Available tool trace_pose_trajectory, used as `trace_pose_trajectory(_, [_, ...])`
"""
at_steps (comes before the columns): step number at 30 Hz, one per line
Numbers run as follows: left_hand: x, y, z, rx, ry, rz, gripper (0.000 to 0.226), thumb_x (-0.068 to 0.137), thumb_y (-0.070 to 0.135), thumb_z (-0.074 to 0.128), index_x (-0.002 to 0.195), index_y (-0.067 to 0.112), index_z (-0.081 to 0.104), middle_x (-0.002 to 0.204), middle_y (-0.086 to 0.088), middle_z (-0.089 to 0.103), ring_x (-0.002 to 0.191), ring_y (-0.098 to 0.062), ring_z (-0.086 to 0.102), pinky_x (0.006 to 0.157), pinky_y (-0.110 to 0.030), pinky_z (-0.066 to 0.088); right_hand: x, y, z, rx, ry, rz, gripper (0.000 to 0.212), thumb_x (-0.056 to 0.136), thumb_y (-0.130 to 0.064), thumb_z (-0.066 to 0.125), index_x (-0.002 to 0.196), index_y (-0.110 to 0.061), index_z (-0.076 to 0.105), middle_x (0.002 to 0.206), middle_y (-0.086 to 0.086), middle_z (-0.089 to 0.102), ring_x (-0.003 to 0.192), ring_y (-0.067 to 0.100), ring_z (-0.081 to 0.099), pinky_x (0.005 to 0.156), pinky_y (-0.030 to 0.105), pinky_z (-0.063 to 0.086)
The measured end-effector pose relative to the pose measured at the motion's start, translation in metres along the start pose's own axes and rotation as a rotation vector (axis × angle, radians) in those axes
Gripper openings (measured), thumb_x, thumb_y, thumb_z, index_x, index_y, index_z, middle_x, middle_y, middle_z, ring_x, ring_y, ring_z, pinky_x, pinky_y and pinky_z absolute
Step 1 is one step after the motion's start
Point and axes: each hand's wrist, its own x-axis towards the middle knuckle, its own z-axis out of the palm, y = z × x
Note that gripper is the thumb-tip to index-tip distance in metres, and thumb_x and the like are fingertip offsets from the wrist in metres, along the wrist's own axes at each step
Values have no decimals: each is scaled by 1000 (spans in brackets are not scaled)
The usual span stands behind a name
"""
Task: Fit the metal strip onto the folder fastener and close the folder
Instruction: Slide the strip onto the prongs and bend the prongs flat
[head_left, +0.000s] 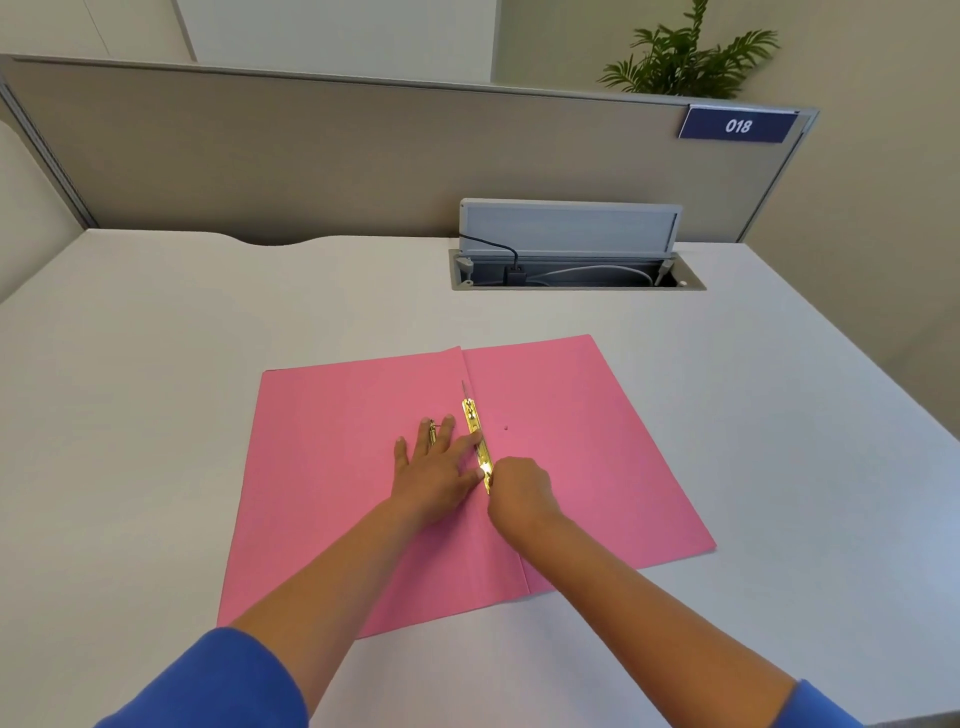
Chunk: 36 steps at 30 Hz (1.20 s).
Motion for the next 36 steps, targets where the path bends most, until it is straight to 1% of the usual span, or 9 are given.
trace_pose_trajectory(15, [2, 2, 0, -20, -19, -9, 55, 91, 44, 40, 141, 40, 20, 158, 0, -4, 143, -24, -16, 110, -55, -13, -24, 7, 26, -213, 47, -148, 37, 92, 9, 32, 124, 3, 49, 124, 20, 50, 116, 30, 45, 86, 36, 43])
trace_pose_trajectory(17, [2, 0, 0, -17, -20, -5, 55, 91, 45, 39, 141, 39, 20, 158, -1, -4, 143, -24, -16, 110, -55, -13, -29, 9, 23, -273, 137, -224, 27, 86, 8, 47, 111, 7, 58, 112, 22, 57, 106, 30, 53, 77, 32, 46])
trace_pose_trajectory(19, [2, -1, 0, -16, -23, -1, 55, 91, 46, 39, 142, 39, 19, 158, -1, -5, 143, -24, -16, 110, -55, -13, -33, 14, 20, -332, 267, -287, 25, 49, -1, 85, 70, 1, 71, 71, 14, 67, 66, 24, 65, 47, 22, 47])
trace_pose_trajectory(20, [2, -1, 0, -18, -24, 0, 55, 91, 47, 39, 142, 39, 19, 158, -1, -5, 143, -24, -16, 110, -55, -13, -34, 16, 20, -361, 282, -301, 34, 27, -6, 92, 51, -4, 68, 53, 7, 62, 49, 17, 61, 34, 18, 39])
trace_pose_trajectory(22, [2, -2, 0, -22, -22, 0, 55, 91, 47, 38, 142, 39, 19, 158, 0, -5, 143, -24, -16, 110, -55, -14, -33, 20, 25, -325, 309, -285, 41, 15, -14, 94, 43, -7, 64, 44, 3, 57, 41, 10, 56, 29, 16, 34])
trace_pose_trajectory(25, [1, -2, 1, -19, -20, -1, 54, 91, 47, 38, 142, 39, 19, 158, 0, -5, 143, -24, -16, 110, -55, -13, -34, 28, 32, -252, 339, -304, 36, 29, -17, 93, 56, -12, 70, 53, -1, 62, 48, 11, 60, 36, 15, 38])
trace_pose_trajectory(28, [2, -2, 1, -11, -12, 0, 54, 92, 46, 38, 142, 40, 19, 158, 0, -4, 143, -24, -16, 110, -55, -13, -34, 45, 38, -71, 326, -359, 28, 72, -14, 74, 100, -12, 73, 87, 4, 67, 80, 22, 64, 65, 22, 48])
trace_pose_trajectory(32, [1, -2, 1, -5, 4, 9, 54, 92, 47, 37, 142, 40, 18, 158, 0, -4, 143, -24, -15, 110, -55, -13, -25, 71, 34, 129, 267, -228, 42, 96, -26, 39, 137, -22, 46, 142, 1, 45, 131, 20, 38, 109, 33, 29])
trace_pose_trajectory(36, [-2, 0, 0, -40, 0, 11, 55, 92, 45, 40, 142, 39, 19, 158, -1, -3, 143, -24, -15, 110, -55, -14, -16, 95, 31, -52, 81, -67, 64, 95, -53, 25, 150, -25, 10, 161, 0, 0, 148, 19, -4, 119, 45, -3])
